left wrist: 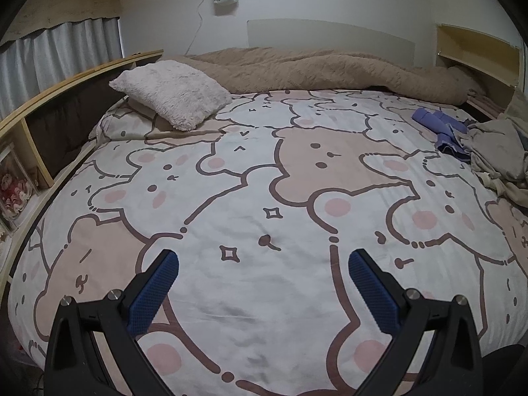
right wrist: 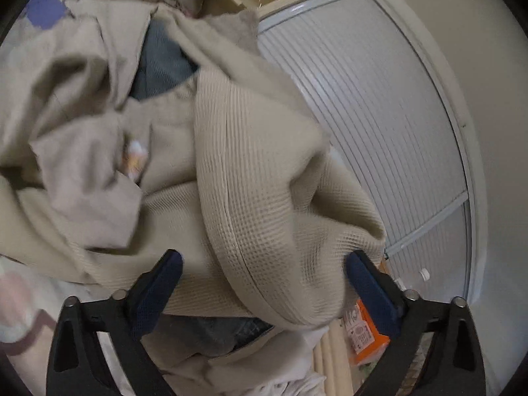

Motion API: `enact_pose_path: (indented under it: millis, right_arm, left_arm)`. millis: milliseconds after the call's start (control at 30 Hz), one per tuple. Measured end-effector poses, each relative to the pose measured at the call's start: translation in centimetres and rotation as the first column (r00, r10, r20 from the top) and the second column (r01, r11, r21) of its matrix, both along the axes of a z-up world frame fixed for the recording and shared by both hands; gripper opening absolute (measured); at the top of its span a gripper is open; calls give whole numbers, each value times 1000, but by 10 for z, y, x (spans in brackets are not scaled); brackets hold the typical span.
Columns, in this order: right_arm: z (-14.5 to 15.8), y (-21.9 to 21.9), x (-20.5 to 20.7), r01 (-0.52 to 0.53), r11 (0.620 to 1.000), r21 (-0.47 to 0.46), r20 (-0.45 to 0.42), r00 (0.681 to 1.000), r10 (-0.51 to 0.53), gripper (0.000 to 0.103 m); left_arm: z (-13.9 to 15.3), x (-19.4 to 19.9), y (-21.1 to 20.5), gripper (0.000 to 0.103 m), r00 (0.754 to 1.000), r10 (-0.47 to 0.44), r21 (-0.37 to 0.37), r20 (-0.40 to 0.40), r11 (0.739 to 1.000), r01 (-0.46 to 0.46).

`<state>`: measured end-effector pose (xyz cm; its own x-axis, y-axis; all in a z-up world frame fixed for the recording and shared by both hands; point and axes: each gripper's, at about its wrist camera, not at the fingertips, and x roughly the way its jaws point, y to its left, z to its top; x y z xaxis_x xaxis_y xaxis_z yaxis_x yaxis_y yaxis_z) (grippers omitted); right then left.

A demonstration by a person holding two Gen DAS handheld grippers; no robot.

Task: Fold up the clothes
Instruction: 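Grasp the beige waffle-knit cardigan in the pile with the right gripper and lift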

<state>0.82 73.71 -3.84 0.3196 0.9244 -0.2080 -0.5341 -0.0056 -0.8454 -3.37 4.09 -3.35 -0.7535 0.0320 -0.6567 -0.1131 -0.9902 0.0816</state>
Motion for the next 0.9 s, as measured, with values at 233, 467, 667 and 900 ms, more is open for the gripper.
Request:
enact_pose_path:
  millis: [233,467,667,900]
  right_arm:
    - [24,-13,27,-84,992,-97,-211,976,62,24]
    - [98,-74,64,-358,919,-166,-701,698,145,15]
    - [143,-152,64,-715,668,-207,-940,335,68,15]
    - [208,-295,48,-964,257,-73,-997,80,17,15]
  left_arm:
    - [0,2,2,103,1000,-10,1,-7,1000,10]
    - [9,8,-6,103,999,-9,36,-32,999,10]
    - [21,20,-13,103,997,-8,56,-80,998,12]
    - [43,39,-28,103,989,2,96,-150,995,13]
